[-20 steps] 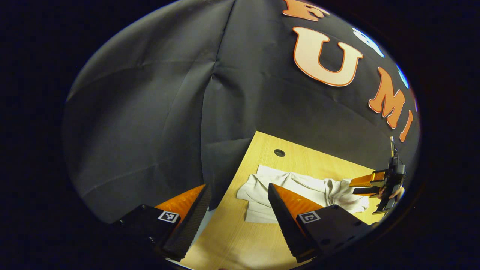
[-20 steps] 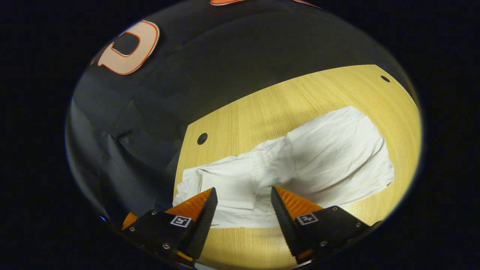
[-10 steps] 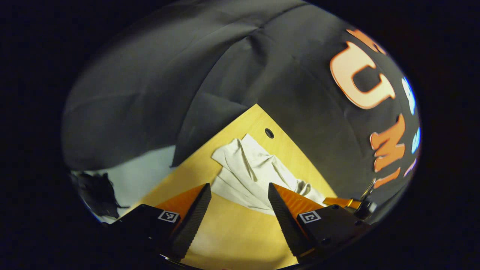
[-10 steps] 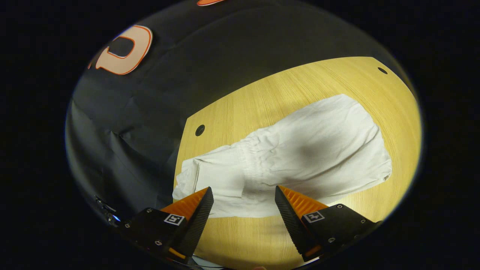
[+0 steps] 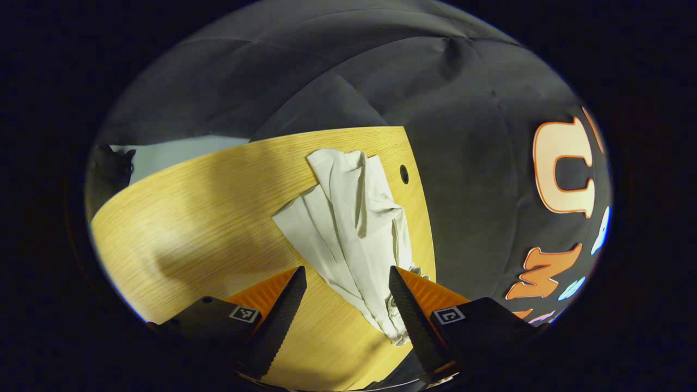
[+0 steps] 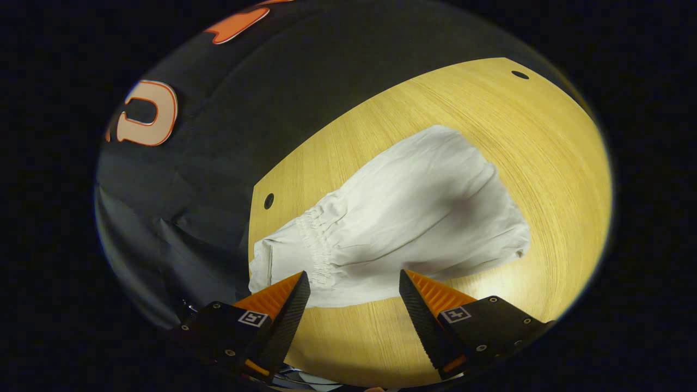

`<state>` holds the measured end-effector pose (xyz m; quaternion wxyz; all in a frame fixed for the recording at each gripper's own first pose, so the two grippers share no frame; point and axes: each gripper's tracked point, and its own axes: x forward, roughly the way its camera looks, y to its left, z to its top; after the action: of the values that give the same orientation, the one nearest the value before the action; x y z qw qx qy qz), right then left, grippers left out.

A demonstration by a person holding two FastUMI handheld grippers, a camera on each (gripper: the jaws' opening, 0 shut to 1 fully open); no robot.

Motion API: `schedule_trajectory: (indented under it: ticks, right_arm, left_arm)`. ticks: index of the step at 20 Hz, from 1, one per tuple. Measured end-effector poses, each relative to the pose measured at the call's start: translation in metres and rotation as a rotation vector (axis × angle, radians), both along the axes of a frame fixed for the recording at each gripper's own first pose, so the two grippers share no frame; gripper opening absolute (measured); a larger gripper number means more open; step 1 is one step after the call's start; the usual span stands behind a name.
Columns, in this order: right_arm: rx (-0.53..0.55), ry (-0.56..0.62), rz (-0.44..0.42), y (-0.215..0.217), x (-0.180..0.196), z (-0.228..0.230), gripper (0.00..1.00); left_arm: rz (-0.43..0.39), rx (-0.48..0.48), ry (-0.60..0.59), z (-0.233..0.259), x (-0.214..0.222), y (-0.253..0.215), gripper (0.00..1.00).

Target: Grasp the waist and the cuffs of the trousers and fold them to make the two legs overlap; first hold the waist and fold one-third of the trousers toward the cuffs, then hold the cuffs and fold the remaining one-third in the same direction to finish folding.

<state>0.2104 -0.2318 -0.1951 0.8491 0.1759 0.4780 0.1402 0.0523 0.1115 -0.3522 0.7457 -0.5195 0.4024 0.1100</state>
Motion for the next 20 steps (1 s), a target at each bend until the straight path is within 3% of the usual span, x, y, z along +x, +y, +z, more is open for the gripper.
schedule_trajectory:
  ticks: [7,15,17,18,20]
  right_arm:
    - [0.028,0.038,-0.073,-0.038,0.008,-0.004,0.99]
    - [0.060,0.050,-0.152,-0.074,0.016,0.003,0.99]
    - [0.058,0.045,-0.162,-0.083,0.015,0.004,0.99]
    - [0.058,0.045,-0.167,-0.087,0.013,0.004,0.99]
    - [0.064,0.046,-0.180,-0.095,0.013,0.003,0.99]
  left_arm:
    - [0.012,-0.007,0.023,-0.021,0.020,0.000,1.00]
    - [-0.015,-0.006,-0.038,-0.030,0.088,-0.012,0.97]
    - [-0.043,0.041,-0.027,-0.041,0.095,-0.012,0.70]
    - [-0.046,0.087,0.000,-0.048,0.096,-0.008,0.79]
    - [-0.067,0.086,-0.003,-0.051,0.107,-0.012,0.29]
